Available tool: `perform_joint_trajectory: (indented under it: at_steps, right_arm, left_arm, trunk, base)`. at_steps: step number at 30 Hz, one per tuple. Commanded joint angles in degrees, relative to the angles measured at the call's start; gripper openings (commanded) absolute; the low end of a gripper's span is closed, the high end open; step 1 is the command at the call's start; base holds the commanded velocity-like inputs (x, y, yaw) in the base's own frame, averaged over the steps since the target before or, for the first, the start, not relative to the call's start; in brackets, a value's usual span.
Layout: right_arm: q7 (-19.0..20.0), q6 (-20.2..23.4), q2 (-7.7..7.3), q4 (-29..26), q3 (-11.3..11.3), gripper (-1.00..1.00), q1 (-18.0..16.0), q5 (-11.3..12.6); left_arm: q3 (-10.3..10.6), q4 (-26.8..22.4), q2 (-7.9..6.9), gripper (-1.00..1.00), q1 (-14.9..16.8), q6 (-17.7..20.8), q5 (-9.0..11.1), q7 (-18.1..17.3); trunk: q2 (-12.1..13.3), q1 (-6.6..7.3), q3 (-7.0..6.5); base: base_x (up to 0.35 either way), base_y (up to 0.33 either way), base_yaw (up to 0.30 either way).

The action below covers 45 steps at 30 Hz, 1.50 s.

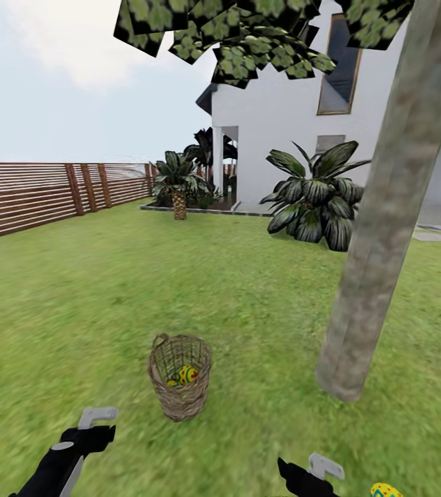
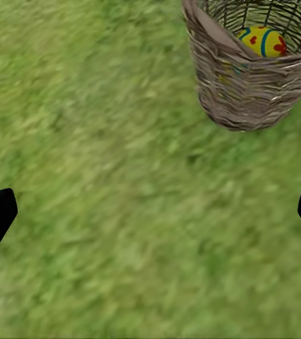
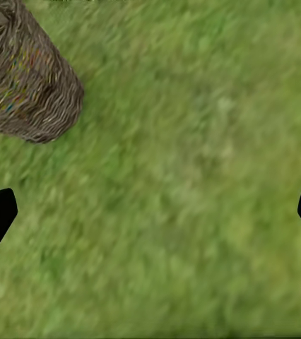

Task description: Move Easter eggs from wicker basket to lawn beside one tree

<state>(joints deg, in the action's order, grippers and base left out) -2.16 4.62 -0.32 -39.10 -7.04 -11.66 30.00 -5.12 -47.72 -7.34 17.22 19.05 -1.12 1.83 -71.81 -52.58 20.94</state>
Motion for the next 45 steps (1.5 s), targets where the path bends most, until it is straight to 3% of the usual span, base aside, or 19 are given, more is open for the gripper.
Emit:
perform_joint_trajectory:
  at_steps: [1, 28, 45]
  right_arm:
    - [-0.2, 0.2, -0.03, -0.1, -0.2, 1.00, 0.0, 0.3]
    - [-0.2, 0.2, -0.03, -0.1, -0.3, 1.00, 0.0, 0.2]
    - [-0.2, 0.2, -0.03, -0.1, -0.2, 1.00, 0.0, 0.3]
  left_arm:
    - [0.0, -0.1, -0.02, 1.00, 0.0, 0.3, -0.1, 0.1]
    - [0.0, -0.1, -0.04, 1.00, 0.0, 0.2, -0.2, 0.2]
    - [0.0, -0.1, -0.54, 1.00, 0.0, 0.1, -0.2, 0.3]
  trunk:
    - [0.0, 0.00, 0.05]
    - [0.0, 0.00, -0.65]
    - [0.0, 0.00, -1.06]
  base:
    - [0.000, 0.292, -0.223]
    - [0.021, 0.293, -0.264]
    - [0.172, 0.259, -0.186]
